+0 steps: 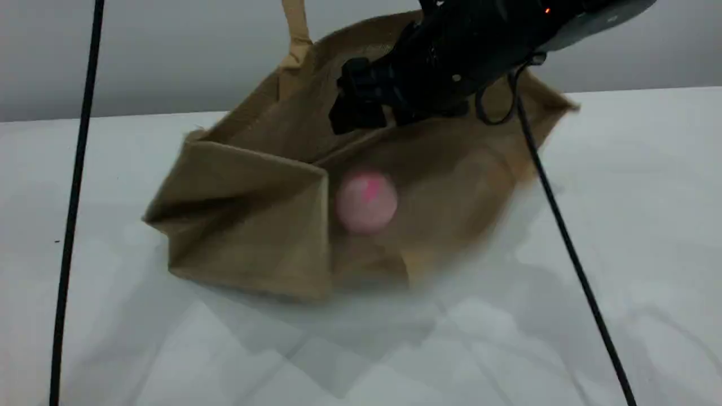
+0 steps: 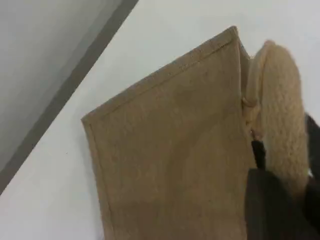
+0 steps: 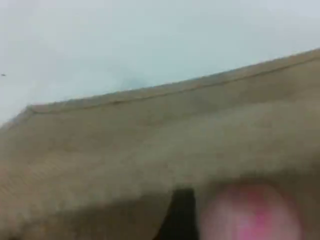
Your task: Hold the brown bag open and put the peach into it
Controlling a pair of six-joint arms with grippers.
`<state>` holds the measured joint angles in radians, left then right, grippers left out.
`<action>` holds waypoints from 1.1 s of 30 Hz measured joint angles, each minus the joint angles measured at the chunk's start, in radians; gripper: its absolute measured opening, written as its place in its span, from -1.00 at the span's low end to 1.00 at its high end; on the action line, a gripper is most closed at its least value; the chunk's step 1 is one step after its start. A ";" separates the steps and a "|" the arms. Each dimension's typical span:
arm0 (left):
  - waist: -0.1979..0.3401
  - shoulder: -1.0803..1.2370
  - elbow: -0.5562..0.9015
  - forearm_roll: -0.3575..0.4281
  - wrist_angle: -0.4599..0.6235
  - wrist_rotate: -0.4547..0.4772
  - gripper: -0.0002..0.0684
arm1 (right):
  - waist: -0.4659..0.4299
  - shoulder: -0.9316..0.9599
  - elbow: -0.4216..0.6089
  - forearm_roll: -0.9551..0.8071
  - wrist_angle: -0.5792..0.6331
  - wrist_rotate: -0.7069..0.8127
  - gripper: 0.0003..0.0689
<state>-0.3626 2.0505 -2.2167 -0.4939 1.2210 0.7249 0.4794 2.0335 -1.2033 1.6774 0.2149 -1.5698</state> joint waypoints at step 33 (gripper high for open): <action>0.000 0.001 0.000 0.015 0.001 0.000 -0.74 | 0.110 -0.482 0.269 0.069 -0.649 0.000 0.64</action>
<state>-0.3626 2.0516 -2.2167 -0.4791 1.2215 0.7250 0.5892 1.5514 -0.9340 1.7460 -0.4341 -1.5698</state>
